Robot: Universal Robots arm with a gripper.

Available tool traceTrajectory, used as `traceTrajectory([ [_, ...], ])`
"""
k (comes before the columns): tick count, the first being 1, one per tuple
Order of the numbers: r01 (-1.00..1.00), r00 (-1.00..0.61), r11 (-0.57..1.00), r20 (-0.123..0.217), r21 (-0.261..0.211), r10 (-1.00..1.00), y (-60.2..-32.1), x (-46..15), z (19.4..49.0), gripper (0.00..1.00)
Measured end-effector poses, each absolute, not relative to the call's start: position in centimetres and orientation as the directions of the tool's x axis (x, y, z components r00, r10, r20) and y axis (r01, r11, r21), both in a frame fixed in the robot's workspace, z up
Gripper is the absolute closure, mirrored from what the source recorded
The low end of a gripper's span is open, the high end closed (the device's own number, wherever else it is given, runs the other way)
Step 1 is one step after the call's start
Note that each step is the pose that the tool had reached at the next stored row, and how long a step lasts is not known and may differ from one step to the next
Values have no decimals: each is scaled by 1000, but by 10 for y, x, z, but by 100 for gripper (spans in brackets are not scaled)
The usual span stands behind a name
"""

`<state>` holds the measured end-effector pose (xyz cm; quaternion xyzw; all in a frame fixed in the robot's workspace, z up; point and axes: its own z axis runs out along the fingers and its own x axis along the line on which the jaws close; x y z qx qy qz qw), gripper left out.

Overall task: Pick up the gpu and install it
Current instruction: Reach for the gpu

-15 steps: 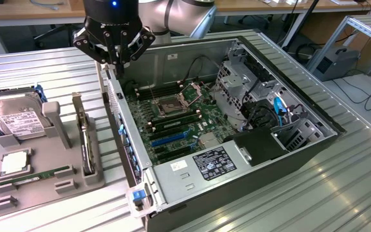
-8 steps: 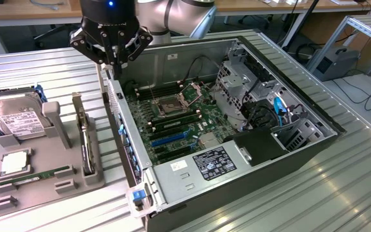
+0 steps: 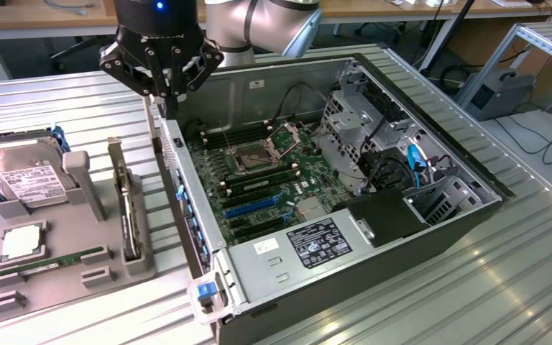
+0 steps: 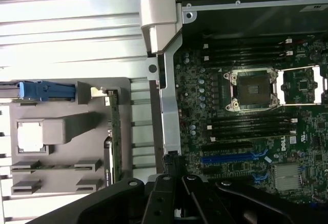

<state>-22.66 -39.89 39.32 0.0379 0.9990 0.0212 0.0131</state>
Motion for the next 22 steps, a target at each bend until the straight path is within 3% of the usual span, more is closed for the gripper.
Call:
traceTrajectory([
  [22, 75, -997, 996, -25, 39, 76, -399, -239, 393, 89],
])
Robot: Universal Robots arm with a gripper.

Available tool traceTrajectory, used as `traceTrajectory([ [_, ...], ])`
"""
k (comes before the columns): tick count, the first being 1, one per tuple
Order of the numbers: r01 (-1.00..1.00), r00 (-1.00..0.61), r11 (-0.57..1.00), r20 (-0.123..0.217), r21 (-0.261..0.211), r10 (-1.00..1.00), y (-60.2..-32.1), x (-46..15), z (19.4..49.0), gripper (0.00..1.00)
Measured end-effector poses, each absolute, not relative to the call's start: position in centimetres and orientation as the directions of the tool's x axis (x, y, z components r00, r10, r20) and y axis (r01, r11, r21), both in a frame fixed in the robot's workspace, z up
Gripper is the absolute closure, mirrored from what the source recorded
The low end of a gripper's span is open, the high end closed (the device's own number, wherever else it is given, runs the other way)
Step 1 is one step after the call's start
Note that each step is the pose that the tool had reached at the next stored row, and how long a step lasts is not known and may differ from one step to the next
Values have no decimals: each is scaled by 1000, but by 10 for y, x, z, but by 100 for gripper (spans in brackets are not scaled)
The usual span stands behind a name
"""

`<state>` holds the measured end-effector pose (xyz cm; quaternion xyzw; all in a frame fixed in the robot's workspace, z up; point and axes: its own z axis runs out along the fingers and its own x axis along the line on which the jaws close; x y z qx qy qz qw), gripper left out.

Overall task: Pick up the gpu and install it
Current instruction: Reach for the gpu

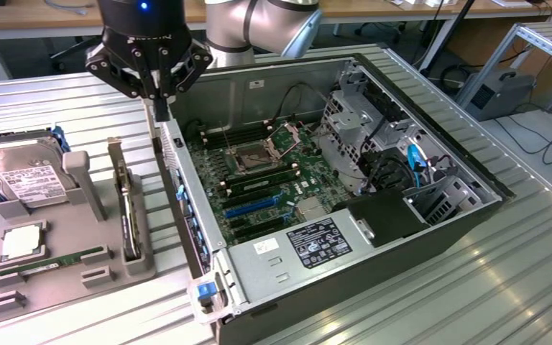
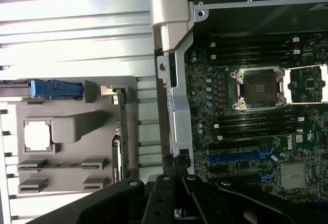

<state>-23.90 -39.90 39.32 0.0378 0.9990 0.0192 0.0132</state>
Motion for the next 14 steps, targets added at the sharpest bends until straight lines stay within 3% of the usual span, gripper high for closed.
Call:
traceTrajectory([
  [14, 75, -997, 996, -25, 37, 76, -399, -245, 393, 89],
])
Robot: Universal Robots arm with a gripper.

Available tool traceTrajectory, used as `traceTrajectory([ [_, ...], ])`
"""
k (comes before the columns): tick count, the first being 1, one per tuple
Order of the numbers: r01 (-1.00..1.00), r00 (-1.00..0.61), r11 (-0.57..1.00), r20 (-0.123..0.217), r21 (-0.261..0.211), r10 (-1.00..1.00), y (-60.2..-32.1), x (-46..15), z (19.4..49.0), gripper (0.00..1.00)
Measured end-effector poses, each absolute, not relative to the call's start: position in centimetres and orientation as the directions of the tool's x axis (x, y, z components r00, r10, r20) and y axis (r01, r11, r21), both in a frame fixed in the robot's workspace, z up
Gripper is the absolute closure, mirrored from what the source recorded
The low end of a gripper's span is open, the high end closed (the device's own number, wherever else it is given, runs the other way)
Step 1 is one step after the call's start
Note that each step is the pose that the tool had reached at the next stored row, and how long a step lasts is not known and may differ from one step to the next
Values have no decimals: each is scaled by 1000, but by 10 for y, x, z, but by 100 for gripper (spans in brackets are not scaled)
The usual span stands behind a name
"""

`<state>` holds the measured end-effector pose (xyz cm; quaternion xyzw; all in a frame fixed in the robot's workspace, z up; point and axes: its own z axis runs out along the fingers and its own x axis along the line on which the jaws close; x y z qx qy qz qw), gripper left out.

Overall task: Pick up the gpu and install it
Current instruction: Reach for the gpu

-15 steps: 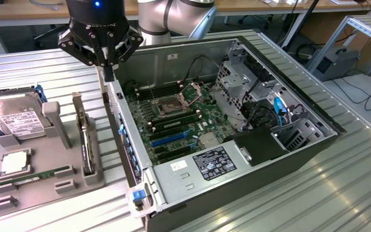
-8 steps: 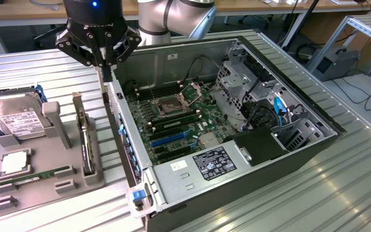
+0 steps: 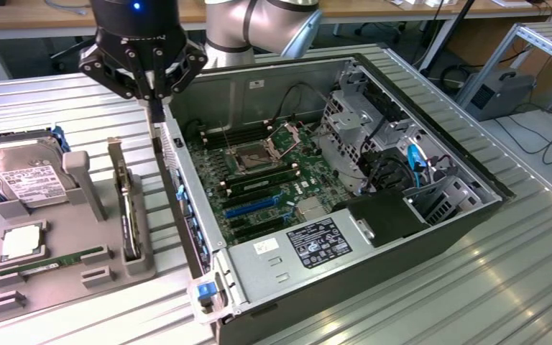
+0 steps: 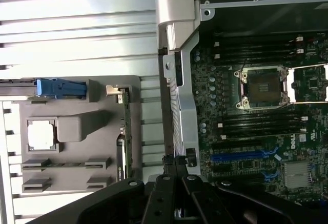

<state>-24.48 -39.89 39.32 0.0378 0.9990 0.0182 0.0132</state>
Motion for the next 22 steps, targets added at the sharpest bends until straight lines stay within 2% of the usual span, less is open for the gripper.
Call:
traceTrajectory([
  [22, 75, -997, 997, -25, 35, 76, -399, -258, 393, 89],
])
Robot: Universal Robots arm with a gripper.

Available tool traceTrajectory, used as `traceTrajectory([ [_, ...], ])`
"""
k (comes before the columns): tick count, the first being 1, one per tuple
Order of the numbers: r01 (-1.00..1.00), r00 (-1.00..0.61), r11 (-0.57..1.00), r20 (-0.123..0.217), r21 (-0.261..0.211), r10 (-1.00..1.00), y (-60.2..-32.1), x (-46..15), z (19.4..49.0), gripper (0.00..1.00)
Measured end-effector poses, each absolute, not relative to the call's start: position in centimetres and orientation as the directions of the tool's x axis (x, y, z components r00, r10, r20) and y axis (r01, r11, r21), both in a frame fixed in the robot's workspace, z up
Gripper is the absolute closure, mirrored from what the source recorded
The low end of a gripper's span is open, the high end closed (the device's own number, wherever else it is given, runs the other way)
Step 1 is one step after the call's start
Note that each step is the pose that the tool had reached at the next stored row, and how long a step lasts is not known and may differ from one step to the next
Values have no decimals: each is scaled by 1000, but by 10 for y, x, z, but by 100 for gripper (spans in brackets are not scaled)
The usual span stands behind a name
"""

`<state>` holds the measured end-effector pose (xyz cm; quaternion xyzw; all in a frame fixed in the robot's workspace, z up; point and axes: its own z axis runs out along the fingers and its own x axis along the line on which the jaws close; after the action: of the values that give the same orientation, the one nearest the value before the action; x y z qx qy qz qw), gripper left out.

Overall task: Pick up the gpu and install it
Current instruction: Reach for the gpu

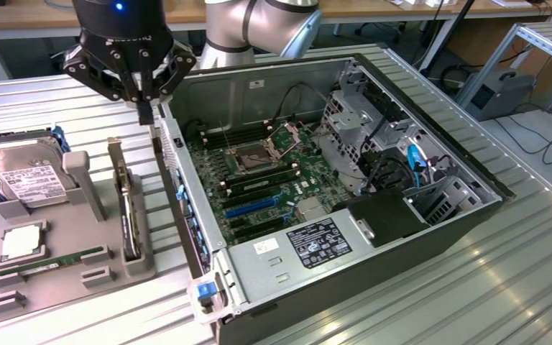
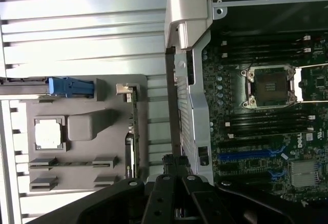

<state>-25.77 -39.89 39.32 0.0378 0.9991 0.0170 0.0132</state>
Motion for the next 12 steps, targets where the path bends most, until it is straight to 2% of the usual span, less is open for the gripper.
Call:
traceTrajectory([
  [12, 75, -997, 997, -25, 33, 76, -399, -265, 393, 89],
])
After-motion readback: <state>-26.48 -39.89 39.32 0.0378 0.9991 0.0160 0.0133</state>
